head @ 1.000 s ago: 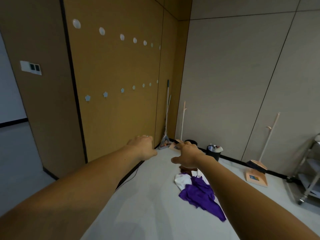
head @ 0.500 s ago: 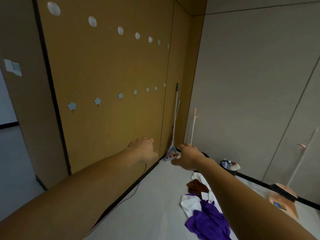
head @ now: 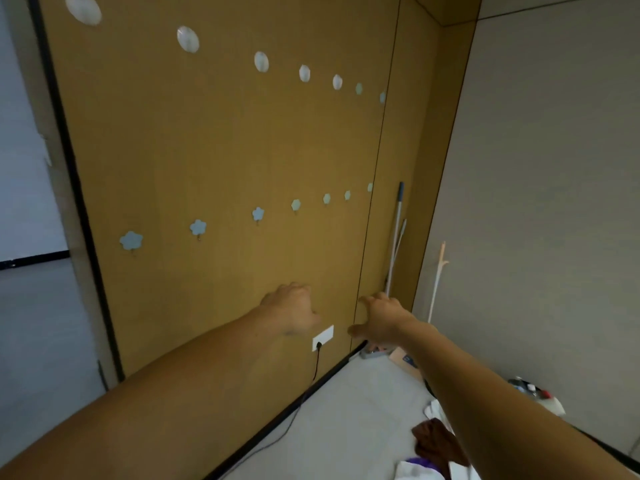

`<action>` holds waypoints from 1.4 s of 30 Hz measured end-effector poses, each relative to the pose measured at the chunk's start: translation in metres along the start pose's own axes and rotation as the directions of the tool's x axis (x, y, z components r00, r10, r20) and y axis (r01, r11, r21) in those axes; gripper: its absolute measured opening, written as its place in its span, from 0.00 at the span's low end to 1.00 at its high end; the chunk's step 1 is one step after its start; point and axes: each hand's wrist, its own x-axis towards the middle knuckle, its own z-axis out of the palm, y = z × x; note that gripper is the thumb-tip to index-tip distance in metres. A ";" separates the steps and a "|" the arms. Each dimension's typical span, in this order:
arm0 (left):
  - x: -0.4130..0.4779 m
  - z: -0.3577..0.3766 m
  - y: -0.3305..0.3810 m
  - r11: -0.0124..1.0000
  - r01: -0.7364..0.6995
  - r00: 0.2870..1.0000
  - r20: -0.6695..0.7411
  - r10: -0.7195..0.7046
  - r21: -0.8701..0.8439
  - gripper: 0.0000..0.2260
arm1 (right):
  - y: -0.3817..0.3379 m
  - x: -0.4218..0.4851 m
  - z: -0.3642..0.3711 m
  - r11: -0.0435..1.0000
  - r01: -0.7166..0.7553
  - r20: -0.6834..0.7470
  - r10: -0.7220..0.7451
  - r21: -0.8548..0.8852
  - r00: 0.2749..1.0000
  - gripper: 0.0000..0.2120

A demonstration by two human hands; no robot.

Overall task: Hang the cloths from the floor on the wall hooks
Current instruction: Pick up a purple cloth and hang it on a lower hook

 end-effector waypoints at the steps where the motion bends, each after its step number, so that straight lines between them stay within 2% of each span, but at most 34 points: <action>1: 0.018 0.002 -0.003 1.000 0.002 1.000 -0.002 -0.002 0.007 0.28 | 0.002 0.018 -0.001 1.000 0.005 0.004 -0.005 -0.009 1.000 0.40; 15: 0.244 0.007 -0.042 0.998 0.047 0.998 0.039 -0.049 0.041 0.31 | 0.028 0.237 -0.018 0.999 0.046 0.045 -0.047 0.005 0.998 0.39; 24: 0.363 0.073 0.025 1.000 0.002 0.995 0.097 -0.004 0.021 0.31 | 0.132 0.325 0.007 0.999 0.022 0.128 -0.026 0.036 0.991 0.38; 28: 0.408 0.112 0.068 0.998 -0.045 0.983 0.178 0.037 0.037 0.30 | 0.204 0.348 0.020 0.997 -0.055 0.145 0.045 0.063 0.988 0.38; 32: 0.443 0.158 0.121 0.990 -0.142 0.950 0.285 0.129 0.025 0.22 | 0.276 0.353 0.044 0.976 -0.178 0.205 0.150 0.128 0.967 0.41; 36: 0.474 0.207 0.174 0.963 -0.270 0.892 0.370 0.261 -0.029 0.16 | 0.340 0.356 0.073 0.941 -0.304 0.230 0.266 0.147 0.936 0.39; 42: 0.520 0.302 0.232 0.920 -0.381 0.758 0.538 0.370 -0.095 0.32 | 0.416 0.343 0.123 0.833 -0.518 0.308 0.449 0.197 0.839 0.36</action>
